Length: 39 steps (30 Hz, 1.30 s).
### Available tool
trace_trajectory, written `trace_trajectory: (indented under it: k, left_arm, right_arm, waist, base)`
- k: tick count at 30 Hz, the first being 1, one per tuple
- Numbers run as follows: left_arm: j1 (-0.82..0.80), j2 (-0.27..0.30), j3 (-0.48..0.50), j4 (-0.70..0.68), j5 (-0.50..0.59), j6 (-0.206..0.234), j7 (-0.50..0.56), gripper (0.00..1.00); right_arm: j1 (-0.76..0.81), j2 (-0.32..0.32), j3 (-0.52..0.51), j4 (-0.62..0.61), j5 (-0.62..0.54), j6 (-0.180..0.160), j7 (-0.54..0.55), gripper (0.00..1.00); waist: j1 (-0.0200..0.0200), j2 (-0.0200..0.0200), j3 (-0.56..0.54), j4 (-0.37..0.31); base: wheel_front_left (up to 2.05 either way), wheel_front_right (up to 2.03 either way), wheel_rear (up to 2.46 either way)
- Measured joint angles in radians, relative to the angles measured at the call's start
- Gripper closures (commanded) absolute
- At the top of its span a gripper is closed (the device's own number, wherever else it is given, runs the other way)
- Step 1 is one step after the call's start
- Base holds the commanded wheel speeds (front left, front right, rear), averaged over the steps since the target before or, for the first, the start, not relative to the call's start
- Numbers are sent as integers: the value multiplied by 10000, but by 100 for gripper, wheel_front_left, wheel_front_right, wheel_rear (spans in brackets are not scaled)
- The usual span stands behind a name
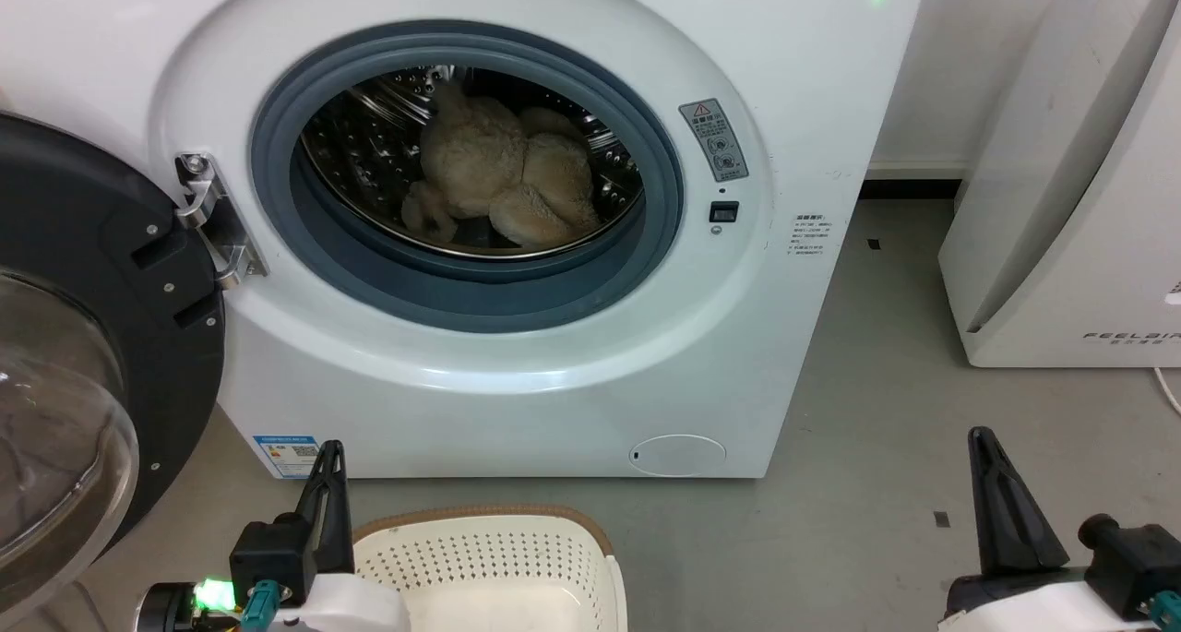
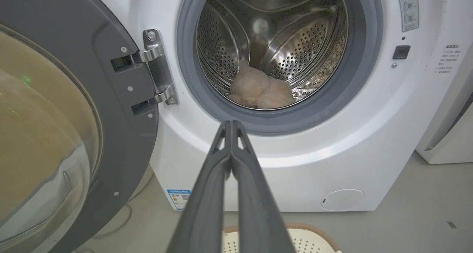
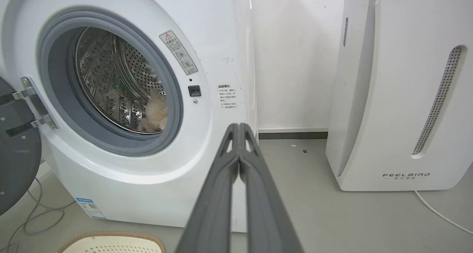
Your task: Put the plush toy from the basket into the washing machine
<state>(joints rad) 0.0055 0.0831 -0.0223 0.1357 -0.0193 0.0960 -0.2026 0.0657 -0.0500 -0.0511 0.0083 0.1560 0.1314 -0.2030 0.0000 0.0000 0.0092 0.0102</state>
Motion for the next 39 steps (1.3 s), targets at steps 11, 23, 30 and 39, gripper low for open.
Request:
trace_trajectory:
  k: [11,23,30,39]
  left_arm:
    - [0,-36,19,-138,2,-109,219,100]
    - [-1,-67,44,-307,4,-201,453,100]
    - [-1,-81,52,-393,27,-286,619,100]
    - [-1,-109,71,-527,31,-380,840,100]
  right_arm:
    - [-41,0,54,-2,-161,0,259,100]
    - [-106,0,113,-6,-339,0,485,100]
    - [-139,0,155,-8,-443,0,621,100]
    - [-154,0,221,-10,-629,0,871,100]
  waist:
    - [0,0,-10,-11]
    - [0,0,-22,-24]
    - [0,0,-28,-32]
    - [0,0,-39,-44]
  base:
    - [0,0,0]
    - [0,0,0]
    - [0,0,0]
    - [0,0,0]
